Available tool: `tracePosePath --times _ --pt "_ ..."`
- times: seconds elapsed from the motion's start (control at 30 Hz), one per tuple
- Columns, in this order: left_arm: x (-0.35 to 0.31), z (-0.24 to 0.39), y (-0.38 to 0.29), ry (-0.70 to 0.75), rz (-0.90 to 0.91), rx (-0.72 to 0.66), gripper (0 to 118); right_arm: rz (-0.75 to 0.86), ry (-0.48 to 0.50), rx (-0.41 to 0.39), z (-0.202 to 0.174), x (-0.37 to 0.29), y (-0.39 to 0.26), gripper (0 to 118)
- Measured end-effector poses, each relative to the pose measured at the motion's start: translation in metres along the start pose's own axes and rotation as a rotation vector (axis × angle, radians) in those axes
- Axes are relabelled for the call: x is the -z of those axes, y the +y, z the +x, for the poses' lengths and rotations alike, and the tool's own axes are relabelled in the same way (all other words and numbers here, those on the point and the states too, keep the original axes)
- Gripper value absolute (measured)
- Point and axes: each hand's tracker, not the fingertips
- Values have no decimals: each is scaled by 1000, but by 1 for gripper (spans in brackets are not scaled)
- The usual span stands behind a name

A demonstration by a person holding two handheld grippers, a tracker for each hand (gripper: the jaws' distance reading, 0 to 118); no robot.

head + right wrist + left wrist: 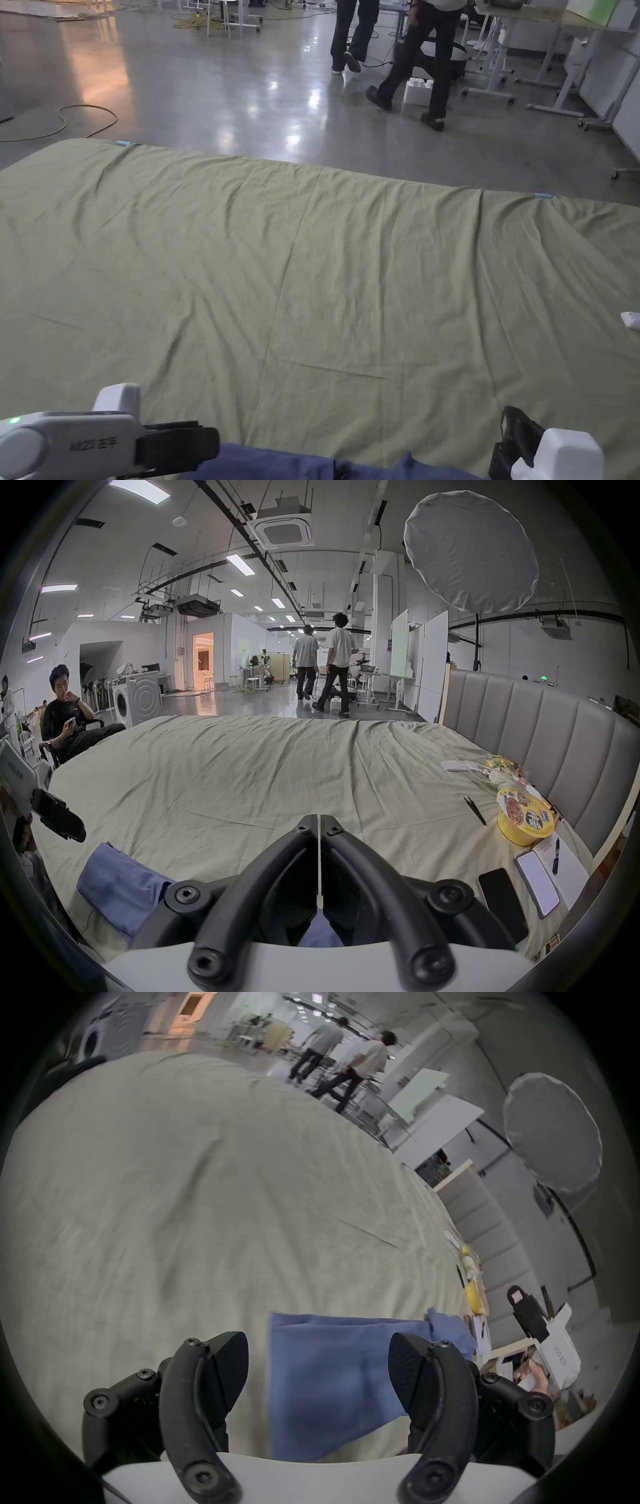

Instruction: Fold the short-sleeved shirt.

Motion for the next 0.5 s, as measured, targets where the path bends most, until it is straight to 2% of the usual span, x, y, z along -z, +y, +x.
tracePosePath --times 0.17,0.3,0.33,0.4,0.5 --pt "22 -46 -17 -124 -156 -142 85 -6 7 4 -2 -1 1 2" --pt "28 -56 -38 -263 -243 -231 85 -5 15 19 -2 -3 2 2" --pt "32 -59 -32 -312 -102 -285 85 -3 14 17 -3 -3 2 2" --pt "41 -66 -36 -387 -133 -370 85 -6 19 24 -4 -3 2 2" --pt "38 -59 -35 -471 -160 -387 79 -7 22 27 -6 -3 2 2"
